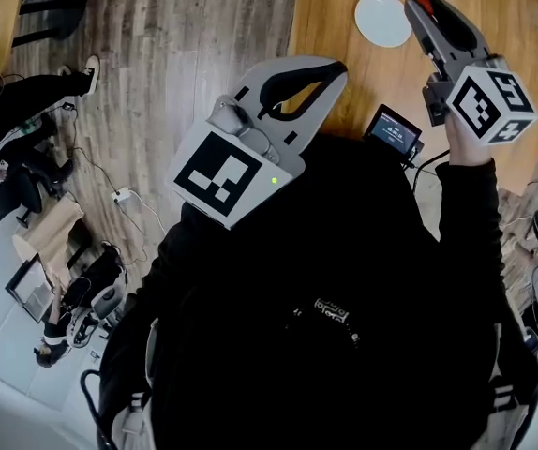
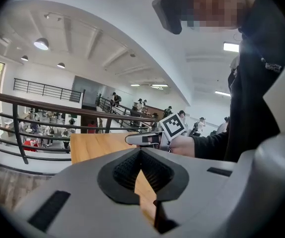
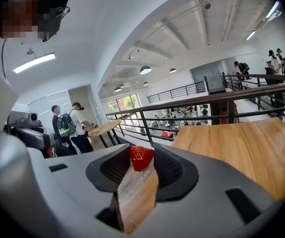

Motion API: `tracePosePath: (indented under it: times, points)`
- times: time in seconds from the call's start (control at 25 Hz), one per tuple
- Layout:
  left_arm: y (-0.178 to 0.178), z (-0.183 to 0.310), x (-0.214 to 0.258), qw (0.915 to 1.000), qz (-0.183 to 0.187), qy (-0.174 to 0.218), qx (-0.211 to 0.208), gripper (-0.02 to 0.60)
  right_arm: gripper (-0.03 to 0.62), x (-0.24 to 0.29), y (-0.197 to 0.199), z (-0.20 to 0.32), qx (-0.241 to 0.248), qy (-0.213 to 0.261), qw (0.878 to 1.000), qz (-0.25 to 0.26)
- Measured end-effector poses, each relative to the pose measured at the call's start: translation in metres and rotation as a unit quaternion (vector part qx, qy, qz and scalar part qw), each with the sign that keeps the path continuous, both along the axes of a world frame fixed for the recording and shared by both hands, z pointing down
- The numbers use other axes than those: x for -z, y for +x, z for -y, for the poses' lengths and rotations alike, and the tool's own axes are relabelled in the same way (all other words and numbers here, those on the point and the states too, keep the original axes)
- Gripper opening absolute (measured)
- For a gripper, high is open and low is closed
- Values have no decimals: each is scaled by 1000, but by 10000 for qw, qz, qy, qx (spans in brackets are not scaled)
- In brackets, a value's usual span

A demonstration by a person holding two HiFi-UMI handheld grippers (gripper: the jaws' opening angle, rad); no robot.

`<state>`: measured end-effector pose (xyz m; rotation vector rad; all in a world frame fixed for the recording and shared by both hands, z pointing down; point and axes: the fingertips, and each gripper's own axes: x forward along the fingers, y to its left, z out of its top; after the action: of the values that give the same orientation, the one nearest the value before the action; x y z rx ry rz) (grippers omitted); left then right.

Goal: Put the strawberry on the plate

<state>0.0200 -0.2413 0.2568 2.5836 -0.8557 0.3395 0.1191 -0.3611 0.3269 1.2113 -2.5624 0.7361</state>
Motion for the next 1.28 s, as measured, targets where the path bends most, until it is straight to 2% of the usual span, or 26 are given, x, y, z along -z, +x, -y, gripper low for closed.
tracePosePath:
  times: [0.4, 0.88, 1.0, 1.28]
  points:
    - [18, -18, -23, 10000, 21, 28, -15, -2, 156, -52, 12, -11, 100, -232, 9997, 14]
    - [37, -20, -19, 9990, 52, 220, -394, -2, 156, -56, 29, -6, -66, -207, 9998, 43]
    - [42, -34, -24, 9987, 139, 145, -477, -2, 156, -65, 34, -19, -130, -249, 9996, 78]
    - [41, -46, -32, 9987, 267, 132, -425, -2, 156, -91, 31, -30, -67, -427, 9990, 130]
